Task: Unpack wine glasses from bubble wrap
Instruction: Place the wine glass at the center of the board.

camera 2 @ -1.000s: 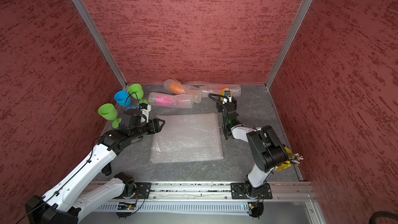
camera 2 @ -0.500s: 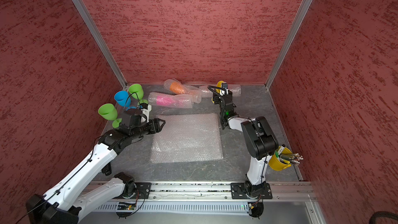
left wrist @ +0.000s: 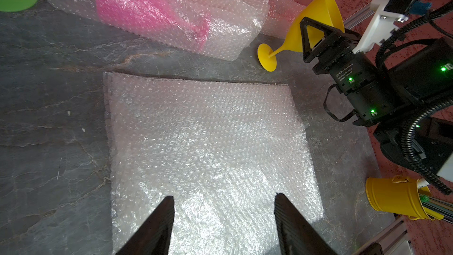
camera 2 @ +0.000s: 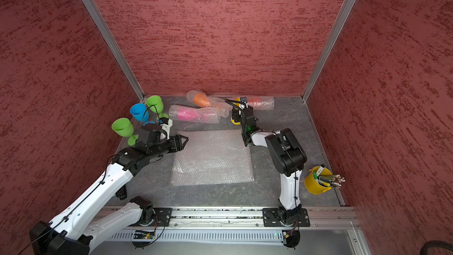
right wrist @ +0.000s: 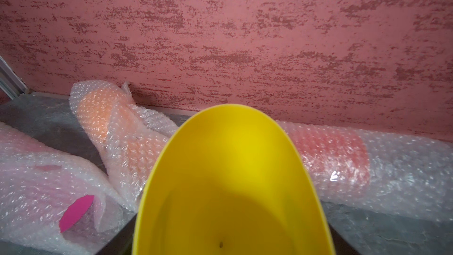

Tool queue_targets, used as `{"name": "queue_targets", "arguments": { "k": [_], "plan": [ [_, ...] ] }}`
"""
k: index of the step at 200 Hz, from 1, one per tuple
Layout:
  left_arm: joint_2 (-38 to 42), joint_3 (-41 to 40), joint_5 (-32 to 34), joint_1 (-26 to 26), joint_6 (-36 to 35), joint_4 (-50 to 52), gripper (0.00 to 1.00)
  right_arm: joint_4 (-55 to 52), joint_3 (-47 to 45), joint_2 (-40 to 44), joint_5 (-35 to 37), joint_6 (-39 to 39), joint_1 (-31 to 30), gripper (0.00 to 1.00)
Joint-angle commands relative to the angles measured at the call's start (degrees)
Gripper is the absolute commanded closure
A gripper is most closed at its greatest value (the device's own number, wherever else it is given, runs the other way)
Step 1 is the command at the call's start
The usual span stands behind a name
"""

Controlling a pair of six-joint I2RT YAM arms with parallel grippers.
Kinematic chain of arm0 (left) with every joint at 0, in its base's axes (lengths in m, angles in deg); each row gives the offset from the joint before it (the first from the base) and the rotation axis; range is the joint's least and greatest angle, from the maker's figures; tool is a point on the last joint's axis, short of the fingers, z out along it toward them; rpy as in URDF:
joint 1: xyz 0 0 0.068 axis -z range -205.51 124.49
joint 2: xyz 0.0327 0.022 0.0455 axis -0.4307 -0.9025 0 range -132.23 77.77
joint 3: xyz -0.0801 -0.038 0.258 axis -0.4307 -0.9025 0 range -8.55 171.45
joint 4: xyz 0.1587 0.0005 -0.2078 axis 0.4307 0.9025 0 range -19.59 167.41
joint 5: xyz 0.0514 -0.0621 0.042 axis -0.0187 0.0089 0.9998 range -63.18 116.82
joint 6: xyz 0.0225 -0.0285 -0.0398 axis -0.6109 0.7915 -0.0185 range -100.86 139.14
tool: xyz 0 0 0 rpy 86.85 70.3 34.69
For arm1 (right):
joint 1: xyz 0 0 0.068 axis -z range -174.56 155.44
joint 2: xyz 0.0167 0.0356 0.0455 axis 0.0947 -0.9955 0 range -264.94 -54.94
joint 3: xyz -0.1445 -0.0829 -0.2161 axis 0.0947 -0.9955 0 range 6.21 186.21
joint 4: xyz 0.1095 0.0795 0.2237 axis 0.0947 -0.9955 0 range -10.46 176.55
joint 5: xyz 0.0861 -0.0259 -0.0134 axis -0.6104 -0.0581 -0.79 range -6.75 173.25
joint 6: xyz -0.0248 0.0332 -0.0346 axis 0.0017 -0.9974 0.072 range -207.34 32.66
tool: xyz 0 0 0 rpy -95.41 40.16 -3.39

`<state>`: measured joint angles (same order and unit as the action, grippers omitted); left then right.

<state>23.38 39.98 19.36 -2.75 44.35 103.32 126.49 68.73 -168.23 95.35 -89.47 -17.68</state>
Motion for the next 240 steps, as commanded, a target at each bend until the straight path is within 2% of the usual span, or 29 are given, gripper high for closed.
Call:
{"name": "queue_targets", "arguments": {
  "k": [1, 37, 91, 106, 152, 203, 216, 225, 240],
  "plan": [
    [0.16, -0.94, -0.36, -0.26, 0.12, -1.35, 0.34, -1.82, 3.26, -1.19, 0.48, 0.68, -1.02, 0.24],
    [0.07, -0.89, -0.38, -0.35, 0.19, -1.27, 0.34, -6.45, 4.51, -2.62, 2.75, 1.11, -1.67, 0.23],
    [-0.13, -0.83, -0.45, -0.3, 0.19, -1.25, 0.34, -7.05, 4.25, -1.82, 1.5, 1.25, -1.67, 0.1],
    [-0.16, -0.82, -0.38, -0.28, 0.11, -1.12, 0.34, -7.75, 4.94, -1.04, 1.11, 1.07, -1.67, 0.01],
    [0.43, -1.06, 0.06, -0.35, 0.04, -0.95, 0.34, -8.53, 4.72, 5.48, -0.21, 1.11, -1.62, 0.01],
    [0.61, -0.9, 0.62, -0.62, -0.12, -0.73, 0.34, -11.9, 4.65, 13.73, -1.97, -2.94, -0.75, 0.01],
    [0.73, -0.96, 0.79, -0.72, -0.16, -0.59, 0.34, -15.75, 6.81, 15.48, 2.59, -4.41, -0.15, 0.03],
    [0.76, -0.83, 0.89, -0.75, -0.16, -0.61, 0.34, -24.03, 11.18, 15.74, 5.31, -7.68, 1.19, 0.06],
    [0.61, -0.89, 1.02, -1.03, -0.07, -0.61, 0.34, -37.1, 19.89, 13.9, 4.7, -13.34, 5.0, 0.12]
  ]
}}
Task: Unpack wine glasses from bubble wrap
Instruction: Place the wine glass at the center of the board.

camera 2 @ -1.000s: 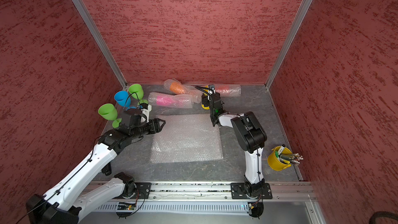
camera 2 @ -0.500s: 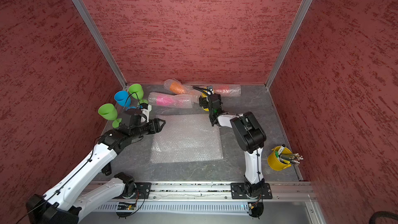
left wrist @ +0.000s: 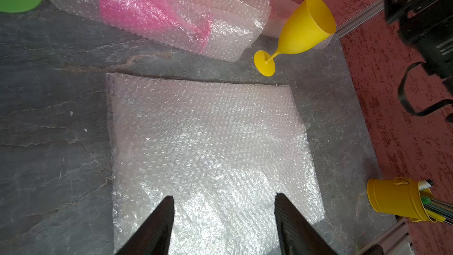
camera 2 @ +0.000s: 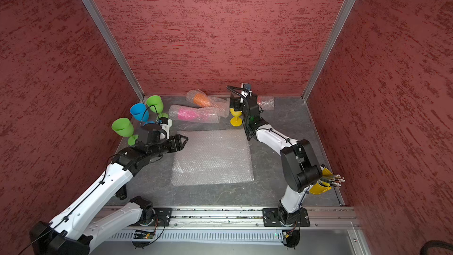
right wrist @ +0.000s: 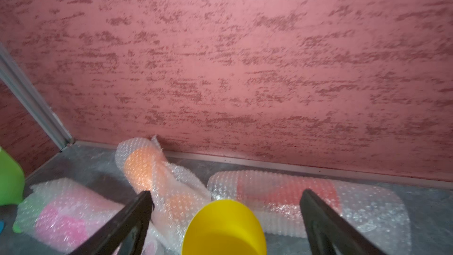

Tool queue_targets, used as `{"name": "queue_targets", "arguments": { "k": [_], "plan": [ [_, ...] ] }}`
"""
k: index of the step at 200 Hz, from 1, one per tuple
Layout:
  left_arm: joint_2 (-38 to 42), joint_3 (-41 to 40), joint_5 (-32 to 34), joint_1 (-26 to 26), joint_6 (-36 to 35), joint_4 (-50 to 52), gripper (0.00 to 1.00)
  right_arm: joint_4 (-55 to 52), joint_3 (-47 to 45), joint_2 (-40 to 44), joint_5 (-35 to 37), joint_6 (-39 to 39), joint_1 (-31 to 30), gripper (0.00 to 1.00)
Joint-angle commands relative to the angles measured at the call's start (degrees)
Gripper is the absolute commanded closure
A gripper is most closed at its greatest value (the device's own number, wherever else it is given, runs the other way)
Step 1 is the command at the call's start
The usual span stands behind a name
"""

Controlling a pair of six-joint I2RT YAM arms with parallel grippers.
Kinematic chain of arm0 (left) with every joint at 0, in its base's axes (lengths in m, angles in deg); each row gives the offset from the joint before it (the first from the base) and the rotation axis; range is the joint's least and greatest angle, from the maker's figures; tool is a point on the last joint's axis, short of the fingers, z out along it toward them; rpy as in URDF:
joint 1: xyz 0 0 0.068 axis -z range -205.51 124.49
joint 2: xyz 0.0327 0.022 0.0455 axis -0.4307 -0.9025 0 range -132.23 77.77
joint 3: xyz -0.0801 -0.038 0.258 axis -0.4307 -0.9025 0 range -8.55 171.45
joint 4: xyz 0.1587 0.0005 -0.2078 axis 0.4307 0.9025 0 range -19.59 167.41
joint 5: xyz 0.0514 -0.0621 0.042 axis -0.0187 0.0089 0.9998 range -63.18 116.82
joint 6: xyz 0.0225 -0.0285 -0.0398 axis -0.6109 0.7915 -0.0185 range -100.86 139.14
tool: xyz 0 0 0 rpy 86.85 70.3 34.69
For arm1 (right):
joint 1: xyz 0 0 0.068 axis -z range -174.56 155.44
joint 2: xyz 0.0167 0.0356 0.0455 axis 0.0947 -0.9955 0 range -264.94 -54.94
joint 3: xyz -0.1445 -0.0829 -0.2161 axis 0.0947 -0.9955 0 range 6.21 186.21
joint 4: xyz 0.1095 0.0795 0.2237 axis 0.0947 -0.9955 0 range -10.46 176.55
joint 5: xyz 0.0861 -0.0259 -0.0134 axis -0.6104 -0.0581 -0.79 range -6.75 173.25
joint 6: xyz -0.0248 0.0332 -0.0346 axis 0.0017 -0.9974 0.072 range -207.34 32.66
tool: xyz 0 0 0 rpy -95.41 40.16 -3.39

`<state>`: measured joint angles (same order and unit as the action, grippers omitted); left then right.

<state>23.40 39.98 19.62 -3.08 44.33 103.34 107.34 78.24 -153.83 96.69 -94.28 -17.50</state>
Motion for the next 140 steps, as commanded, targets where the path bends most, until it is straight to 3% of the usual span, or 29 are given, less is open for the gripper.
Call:
{"name": "queue_targets", "arguments": {
  "k": [1, 30, 48, 70, 81, 91, 103, 126, 140],
  "plan": [
    [0.54, -0.89, 0.77, -0.71, -0.05, -0.65, 0.34, -18.41, 10.7, -0.59, 3.32, -8.71, 5.05, 0.12],
    [0.06, -0.81, -0.2, -1.54, 0.29, -0.89, 0.34, -20.34, 14.11, -2.22, 5.48, -8.12, 7.82, 0.15],
    [-0.68, -0.81, -0.66, -1.83, 0.47, -0.95, 0.34, -27.32, 21.28, -6.44, 2.06, -14.28, 11.02, 0.14],
    [-1.51, -0.64, -1.31, -2.11, 0.82, -1.08, 0.34, -36.76, 31.55, -14.42, -6.95, -21.1, 14.23, 0.09],
    [-1.86, -0.65, -1.54, -2.21, 0.91, -1.11, 0.34, -39.38, 35.05, -17.31, -6.63, -24.87, 14.91, 0.02],
    [-2.05, -0.72, -1.41, -2.27, 0.9, -1.07, 0.35, -42.62, 38.64, -20.41, -4.22, -30.32, 15.44, 0.01],
    [-2.32, -0.72, -1.31, -2.4, 0.91, -1.02, 0.35, -51.07, 47.65, -26.39, -3.35, -37.46, 16.24, 0.01],
    [-2.89, -0.78, -1.41, -2.53, 0.91, -0.99, 0.36, -70.49, 74.24, -41.98, -5.49, -47.31, 17.12, 0.01],
    [-3.36, -0.63, -1.58, -2.71, 1.0, -1.0, 0.36, -75.29, 82.87, -47.41, -7.8, -52.17, 17.72, 0.01]
  ]
}}
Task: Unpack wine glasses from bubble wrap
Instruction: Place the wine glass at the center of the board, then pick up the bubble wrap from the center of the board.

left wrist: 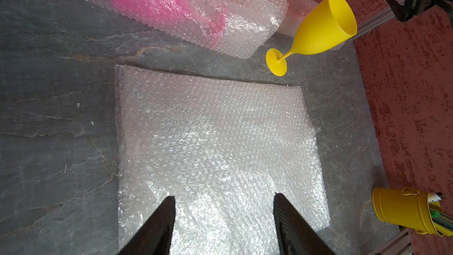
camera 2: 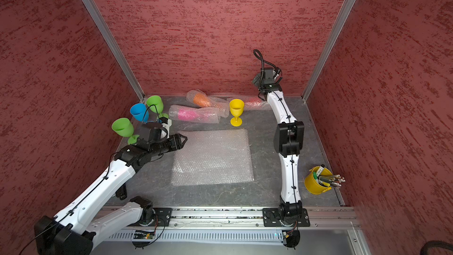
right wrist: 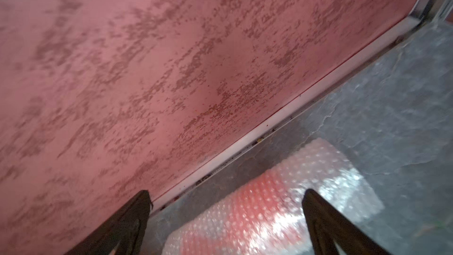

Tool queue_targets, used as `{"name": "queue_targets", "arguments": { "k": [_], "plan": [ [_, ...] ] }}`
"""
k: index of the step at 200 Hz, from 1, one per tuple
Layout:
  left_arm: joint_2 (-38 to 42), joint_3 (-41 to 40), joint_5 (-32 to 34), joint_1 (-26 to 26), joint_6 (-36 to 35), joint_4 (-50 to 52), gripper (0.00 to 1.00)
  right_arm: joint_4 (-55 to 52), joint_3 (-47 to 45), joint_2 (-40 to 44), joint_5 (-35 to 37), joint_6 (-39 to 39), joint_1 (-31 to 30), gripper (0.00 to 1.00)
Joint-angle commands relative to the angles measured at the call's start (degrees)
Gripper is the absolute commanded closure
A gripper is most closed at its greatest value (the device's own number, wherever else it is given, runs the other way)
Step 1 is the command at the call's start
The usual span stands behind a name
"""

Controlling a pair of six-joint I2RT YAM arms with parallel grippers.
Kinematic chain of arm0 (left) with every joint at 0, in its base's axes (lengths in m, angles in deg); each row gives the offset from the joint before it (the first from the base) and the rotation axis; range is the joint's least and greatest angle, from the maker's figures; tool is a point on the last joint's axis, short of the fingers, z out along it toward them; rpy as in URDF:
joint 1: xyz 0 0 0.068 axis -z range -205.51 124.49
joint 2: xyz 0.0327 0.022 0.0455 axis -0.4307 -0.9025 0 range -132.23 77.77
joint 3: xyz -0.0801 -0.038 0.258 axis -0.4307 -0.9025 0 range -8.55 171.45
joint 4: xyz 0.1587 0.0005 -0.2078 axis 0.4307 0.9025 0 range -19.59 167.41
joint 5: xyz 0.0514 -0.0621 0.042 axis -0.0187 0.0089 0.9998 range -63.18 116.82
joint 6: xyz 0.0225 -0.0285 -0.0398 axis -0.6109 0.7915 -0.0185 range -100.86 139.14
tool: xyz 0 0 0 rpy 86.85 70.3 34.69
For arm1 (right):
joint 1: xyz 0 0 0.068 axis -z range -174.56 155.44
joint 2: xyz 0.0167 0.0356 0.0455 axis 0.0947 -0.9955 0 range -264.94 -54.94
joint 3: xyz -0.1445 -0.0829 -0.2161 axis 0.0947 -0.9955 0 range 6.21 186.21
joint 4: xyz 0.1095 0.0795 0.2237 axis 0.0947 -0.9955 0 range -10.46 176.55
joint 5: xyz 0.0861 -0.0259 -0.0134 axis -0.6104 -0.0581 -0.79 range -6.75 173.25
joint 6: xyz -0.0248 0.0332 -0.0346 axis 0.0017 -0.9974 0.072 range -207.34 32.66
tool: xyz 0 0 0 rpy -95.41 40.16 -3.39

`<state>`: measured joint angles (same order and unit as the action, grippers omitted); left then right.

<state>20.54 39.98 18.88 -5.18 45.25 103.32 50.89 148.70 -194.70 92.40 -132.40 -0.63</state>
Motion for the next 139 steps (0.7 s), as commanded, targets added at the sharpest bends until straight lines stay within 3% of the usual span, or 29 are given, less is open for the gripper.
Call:
{"name": "queue_targets", "arguments": {
  "k": [1, 42, 93, 139],
  "plan": [
    [-0.51, -0.59, -0.8, -0.63, 0.08, -0.94, 0.36, -18.88, 12.47, -6.64, -3.74, -14.38, 0.95, 0.01],
    [-1.19, -0.63, -0.45, -0.96, 0.09, -0.83, 0.36, -11.83, -1.85, -2.76, -10.11, -23.7, 1.85, 0.01],
    [-1.49, -0.47, -0.84, -1.35, 0.26, -0.97, 0.37, -13.43, -1.7, -1.19, -10.73, -25.18, 1.79, 0.01],
    [-1.75, -0.5, -0.66, -1.49, 0.29, -0.86, 0.38, -12.23, -1.7, -2.74, -13.54, -31.0, 1.77, 0.01]
  ]
}}
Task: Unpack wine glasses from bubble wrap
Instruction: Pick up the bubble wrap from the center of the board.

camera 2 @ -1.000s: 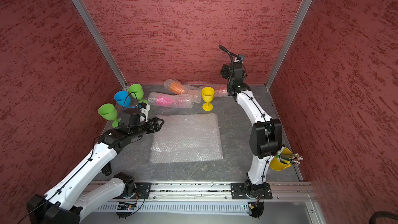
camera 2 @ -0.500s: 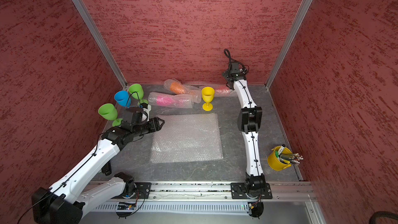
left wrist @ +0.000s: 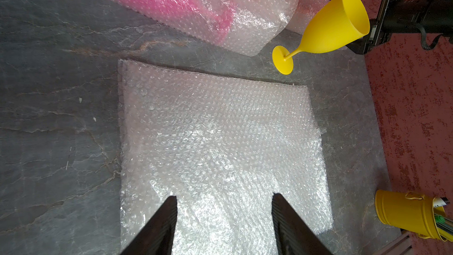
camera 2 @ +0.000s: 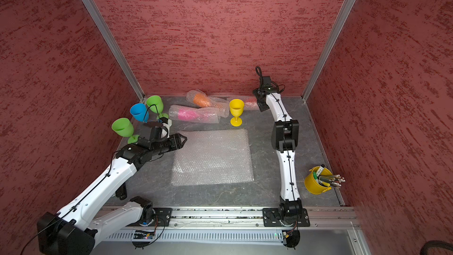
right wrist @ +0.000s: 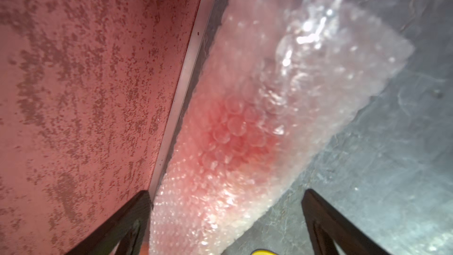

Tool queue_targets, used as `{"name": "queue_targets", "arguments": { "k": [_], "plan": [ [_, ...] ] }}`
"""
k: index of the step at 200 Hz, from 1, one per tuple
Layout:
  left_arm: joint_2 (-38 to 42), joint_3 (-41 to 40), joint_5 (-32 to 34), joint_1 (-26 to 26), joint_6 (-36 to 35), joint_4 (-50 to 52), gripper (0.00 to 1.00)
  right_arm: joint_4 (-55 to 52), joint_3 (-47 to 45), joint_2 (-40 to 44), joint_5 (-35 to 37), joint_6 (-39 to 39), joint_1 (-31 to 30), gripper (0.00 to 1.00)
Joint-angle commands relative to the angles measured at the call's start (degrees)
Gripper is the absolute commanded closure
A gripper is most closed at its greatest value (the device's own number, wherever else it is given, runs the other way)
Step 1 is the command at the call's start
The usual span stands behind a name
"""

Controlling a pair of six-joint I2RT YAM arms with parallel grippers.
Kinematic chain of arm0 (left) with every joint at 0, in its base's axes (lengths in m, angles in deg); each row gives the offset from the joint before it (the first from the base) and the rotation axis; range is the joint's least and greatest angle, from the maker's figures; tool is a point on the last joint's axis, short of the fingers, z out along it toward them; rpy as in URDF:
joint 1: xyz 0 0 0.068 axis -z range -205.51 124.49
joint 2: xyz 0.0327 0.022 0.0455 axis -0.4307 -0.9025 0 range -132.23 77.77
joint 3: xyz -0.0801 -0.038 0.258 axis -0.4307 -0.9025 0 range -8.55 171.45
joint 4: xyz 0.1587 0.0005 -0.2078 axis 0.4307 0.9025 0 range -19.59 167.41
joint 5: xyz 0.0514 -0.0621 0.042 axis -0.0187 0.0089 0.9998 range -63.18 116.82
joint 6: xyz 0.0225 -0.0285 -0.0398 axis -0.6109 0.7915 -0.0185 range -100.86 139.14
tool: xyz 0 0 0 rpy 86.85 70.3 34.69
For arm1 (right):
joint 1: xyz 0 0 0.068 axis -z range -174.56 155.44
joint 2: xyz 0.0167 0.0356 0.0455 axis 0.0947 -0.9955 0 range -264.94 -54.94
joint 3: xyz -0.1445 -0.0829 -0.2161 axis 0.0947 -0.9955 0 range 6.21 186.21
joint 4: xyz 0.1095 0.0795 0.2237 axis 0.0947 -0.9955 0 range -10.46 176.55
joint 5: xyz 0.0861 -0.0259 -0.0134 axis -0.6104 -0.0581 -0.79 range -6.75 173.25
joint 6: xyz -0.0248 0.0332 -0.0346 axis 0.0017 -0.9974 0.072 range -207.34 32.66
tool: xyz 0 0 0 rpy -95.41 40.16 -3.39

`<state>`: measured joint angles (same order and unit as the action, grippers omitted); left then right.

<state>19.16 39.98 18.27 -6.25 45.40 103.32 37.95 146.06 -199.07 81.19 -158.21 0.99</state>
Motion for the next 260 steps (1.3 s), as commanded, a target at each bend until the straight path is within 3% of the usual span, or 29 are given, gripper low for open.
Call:
{"name": "queue_targets", "arguments": {
  "k": [1, 111, 183, 260],
  "plan": [
    [-0.37, -0.48, -0.01, -0.39, 0.12, -0.84, 0.38, 0.84, 0.95, 1.61, -2.41, -5.3, 0.19, 0.01],
    [-0.98, -0.37, 1.34, -0.65, 0.19, -0.12, 0.38, 1.93, 3.26, -6.34, -3.83, -20.31, -0.43, 0.01],
    [-1.31, -0.6, 2.23, -0.68, 0.04, 0.36, 0.41, 5.99, 2.68, -12.06, -4.71, -23.79, -0.15, 0.03],
    [-1.85, -0.37, 3.09, -0.77, -0.26, 0.47, 0.41, 21.87, -10.45, -0.62, -2.71, -26.75, 0.41, 0.1]
  ]
}}
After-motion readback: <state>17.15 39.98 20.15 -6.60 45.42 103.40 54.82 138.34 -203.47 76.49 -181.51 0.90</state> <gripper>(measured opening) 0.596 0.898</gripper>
